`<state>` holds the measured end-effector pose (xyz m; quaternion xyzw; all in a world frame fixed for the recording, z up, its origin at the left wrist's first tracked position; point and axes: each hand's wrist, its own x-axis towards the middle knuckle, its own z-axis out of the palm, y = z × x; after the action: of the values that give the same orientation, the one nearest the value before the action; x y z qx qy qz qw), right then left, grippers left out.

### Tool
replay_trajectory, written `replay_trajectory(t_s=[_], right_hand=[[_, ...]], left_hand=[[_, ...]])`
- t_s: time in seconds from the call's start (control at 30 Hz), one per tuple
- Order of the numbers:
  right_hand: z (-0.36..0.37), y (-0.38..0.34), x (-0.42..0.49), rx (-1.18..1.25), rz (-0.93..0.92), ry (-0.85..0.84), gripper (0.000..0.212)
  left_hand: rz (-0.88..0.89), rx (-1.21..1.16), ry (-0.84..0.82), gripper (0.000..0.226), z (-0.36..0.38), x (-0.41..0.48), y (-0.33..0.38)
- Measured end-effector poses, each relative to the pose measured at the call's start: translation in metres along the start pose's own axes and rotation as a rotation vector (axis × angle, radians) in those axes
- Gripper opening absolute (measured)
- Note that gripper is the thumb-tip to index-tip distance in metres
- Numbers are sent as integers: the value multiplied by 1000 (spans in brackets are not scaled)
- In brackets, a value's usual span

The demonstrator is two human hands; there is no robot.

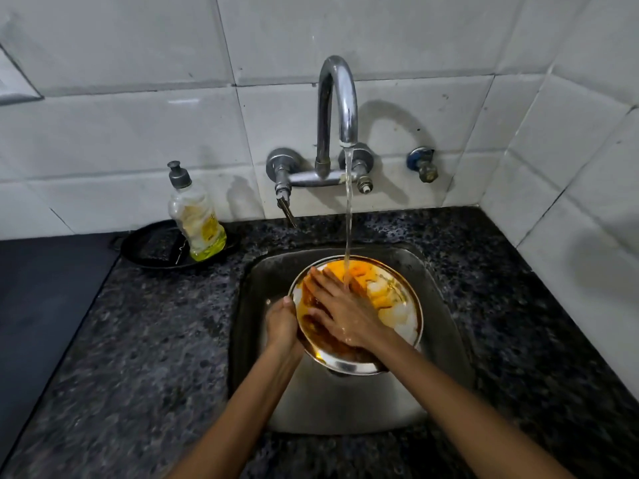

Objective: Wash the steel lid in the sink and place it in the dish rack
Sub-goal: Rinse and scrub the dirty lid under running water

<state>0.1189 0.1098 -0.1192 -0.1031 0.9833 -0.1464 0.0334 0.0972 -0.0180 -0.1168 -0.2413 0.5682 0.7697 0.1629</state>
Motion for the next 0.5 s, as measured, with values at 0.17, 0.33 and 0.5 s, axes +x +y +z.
replay_trajectory(t_s=[0.17,0.33,0.5], right_hand=[[-1,47,-14,-145,296,83,66],[12,7,-59,-317,276,152,64],[0,-21,-63,-266,187,6,59]], left_hand=[[81,6,27,39,-6,6,1],[-106,-167,90,31,-26,13,-9],[-204,-173,5,31,-8,-2,-5]])
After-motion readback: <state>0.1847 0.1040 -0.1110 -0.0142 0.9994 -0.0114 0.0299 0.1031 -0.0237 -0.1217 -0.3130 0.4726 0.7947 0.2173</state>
